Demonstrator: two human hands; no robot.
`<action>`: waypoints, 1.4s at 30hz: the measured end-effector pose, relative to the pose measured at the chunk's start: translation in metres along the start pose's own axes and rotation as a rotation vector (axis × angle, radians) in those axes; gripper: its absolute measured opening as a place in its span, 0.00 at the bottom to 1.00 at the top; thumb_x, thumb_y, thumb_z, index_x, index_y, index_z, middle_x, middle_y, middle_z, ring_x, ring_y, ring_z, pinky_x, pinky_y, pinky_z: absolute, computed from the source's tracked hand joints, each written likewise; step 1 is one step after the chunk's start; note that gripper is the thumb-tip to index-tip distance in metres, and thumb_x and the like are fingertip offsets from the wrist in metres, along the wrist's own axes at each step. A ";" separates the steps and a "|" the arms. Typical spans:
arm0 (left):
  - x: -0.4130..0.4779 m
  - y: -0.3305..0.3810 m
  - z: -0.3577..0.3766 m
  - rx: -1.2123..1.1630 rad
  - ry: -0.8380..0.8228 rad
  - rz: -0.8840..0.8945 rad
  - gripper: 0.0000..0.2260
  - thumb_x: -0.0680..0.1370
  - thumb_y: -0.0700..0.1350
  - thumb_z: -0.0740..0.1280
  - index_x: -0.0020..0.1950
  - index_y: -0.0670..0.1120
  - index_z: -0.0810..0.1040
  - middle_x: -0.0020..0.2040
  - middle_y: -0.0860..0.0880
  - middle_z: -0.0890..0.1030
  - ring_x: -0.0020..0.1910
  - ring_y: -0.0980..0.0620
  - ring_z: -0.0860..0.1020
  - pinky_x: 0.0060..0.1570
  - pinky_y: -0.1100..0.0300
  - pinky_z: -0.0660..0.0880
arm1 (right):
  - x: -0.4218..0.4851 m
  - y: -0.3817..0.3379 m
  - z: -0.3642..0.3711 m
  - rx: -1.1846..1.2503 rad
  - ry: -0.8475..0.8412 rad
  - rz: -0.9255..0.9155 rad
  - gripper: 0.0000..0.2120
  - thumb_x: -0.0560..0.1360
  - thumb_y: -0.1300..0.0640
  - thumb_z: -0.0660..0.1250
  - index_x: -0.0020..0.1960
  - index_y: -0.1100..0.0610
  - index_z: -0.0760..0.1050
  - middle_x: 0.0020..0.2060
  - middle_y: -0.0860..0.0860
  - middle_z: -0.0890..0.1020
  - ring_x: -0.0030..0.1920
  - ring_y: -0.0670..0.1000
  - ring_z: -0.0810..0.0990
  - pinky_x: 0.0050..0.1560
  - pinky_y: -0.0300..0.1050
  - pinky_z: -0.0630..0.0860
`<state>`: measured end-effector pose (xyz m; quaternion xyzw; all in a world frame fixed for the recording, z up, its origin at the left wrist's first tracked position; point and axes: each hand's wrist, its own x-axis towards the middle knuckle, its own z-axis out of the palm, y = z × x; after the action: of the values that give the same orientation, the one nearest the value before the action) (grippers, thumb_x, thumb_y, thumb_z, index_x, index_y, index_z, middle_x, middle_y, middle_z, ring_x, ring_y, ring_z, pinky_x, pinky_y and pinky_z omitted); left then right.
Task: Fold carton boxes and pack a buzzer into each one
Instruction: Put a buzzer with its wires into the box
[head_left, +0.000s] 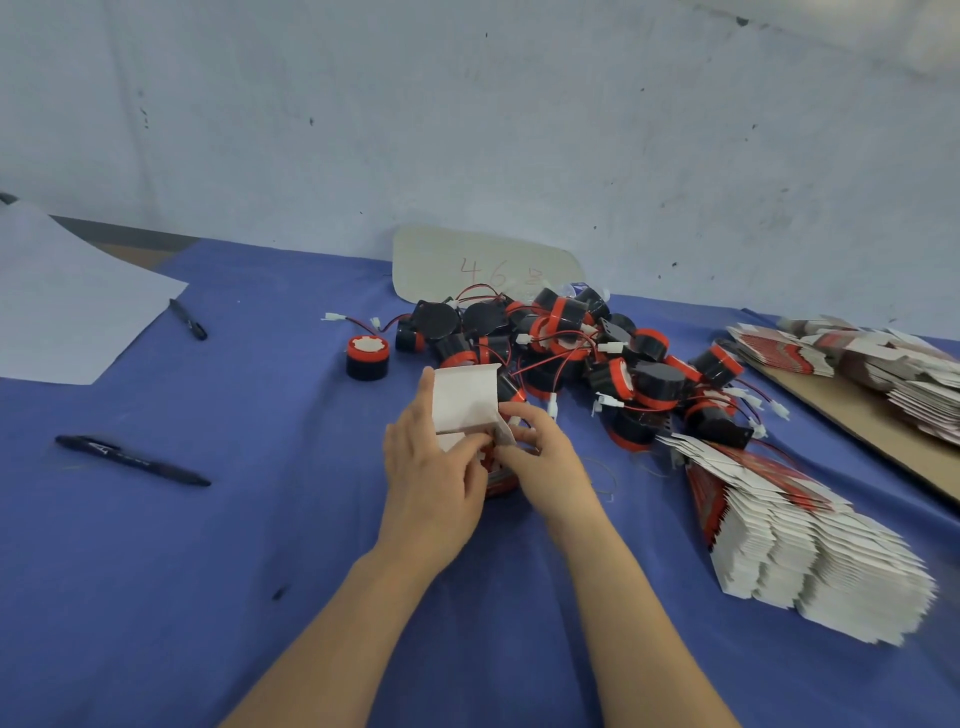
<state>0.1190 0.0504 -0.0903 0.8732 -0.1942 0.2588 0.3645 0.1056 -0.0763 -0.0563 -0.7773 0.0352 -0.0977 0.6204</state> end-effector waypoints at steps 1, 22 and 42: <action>0.000 0.001 0.000 -0.011 -0.008 -0.001 0.15 0.76 0.38 0.64 0.60 0.51 0.80 0.79 0.42 0.48 0.70 0.41 0.60 0.68 0.46 0.62 | 0.000 0.000 0.002 0.024 0.013 0.029 0.20 0.75 0.69 0.62 0.60 0.48 0.74 0.50 0.50 0.80 0.44 0.45 0.79 0.37 0.33 0.76; 0.003 0.005 0.001 -0.228 -0.006 -0.155 0.12 0.78 0.39 0.63 0.60 0.46 0.69 0.77 0.49 0.52 0.69 0.49 0.64 0.54 0.59 0.71 | -0.003 0.003 0.005 -0.242 0.030 -0.013 0.11 0.75 0.63 0.64 0.55 0.53 0.80 0.48 0.51 0.83 0.44 0.48 0.82 0.47 0.43 0.81; 0.010 -0.009 -0.012 -0.588 -0.025 -0.278 0.22 0.75 0.28 0.58 0.52 0.55 0.74 0.50 0.55 0.78 0.53 0.51 0.78 0.47 0.63 0.75 | -0.001 0.008 0.002 -0.152 -0.048 -0.179 0.32 0.76 0.68 0.62 0.73 0.43 0.58 0.62 0.42 0.71 0.63 0.47 0.72 0.57 0.31 0.70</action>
<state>0.1276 0.0633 -0.0821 0.7518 -0.1441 0.1285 0.6305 0.1057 -0.0757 -0.0643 -0.8243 -0.0422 -0.1310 0.5491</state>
